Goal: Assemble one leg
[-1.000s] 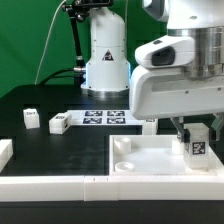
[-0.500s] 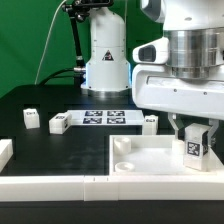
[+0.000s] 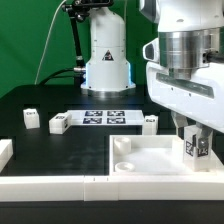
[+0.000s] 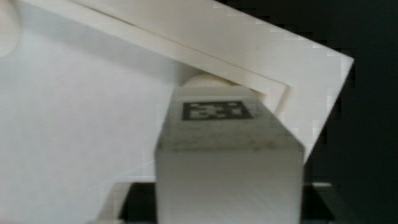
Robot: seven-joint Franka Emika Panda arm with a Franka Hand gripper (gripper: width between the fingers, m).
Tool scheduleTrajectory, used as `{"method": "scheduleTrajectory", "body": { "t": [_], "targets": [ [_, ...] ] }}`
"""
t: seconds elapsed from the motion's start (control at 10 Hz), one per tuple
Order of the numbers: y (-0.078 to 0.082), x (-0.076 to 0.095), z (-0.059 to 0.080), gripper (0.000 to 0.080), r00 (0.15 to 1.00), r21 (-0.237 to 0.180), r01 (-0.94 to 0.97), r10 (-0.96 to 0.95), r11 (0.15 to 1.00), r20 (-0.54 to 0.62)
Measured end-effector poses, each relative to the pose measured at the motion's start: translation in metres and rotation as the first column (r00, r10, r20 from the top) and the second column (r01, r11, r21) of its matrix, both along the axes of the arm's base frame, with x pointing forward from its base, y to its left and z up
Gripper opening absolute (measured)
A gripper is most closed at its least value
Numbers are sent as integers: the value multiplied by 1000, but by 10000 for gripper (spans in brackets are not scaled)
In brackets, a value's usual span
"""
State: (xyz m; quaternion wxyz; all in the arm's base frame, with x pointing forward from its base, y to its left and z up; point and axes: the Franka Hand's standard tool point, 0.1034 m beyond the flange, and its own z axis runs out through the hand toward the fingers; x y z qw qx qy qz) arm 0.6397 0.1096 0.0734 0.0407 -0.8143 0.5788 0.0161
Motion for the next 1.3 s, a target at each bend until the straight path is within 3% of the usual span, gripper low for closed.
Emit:
{"method": "scheduleTrajectory", "body": {
  "t": [0.2,0.4,0.7,1.3],
  "targets": [
    [0,0,0,292,1000,0,-4,4,1000,0],
    [1,0,-1,584,998,-2,-62,62,998,5],
    [10,-4,0,647,925,-9,-380,380,925,-1],
    [23,-5,0,649,566,-41,-823,824,567,33]
  ]
}}
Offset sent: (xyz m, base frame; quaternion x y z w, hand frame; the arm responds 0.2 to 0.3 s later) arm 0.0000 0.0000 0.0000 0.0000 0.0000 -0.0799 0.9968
